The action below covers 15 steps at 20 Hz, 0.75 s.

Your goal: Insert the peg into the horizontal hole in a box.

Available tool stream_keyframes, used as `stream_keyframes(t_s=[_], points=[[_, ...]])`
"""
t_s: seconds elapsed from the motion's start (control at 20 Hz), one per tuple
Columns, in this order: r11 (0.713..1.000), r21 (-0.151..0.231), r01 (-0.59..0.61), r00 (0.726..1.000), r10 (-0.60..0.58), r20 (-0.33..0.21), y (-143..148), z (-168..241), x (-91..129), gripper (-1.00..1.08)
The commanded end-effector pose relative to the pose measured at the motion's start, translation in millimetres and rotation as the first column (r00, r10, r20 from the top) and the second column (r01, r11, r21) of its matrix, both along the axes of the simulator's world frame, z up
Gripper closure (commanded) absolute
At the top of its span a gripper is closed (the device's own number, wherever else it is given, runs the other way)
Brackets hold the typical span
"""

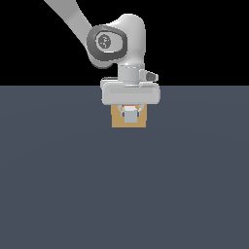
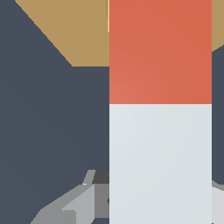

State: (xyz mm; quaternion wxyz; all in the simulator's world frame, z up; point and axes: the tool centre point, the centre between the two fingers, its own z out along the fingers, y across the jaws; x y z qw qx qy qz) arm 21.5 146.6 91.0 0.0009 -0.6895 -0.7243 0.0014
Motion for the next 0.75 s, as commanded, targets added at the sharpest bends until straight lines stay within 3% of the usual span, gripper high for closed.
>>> stream_keyframes(t_s=[0.0,0.35,0.7], points=[[1.000,0.002,-0.002,1.000,0.002,0.004,22,2,0,1.08],[1.000,0.002,-0.002,1.000,0.002,0.006,62,3,-2,1.08],[1.000,0.002,-0.002,1.000,0.002,0.006,61,3,0,1.08]])
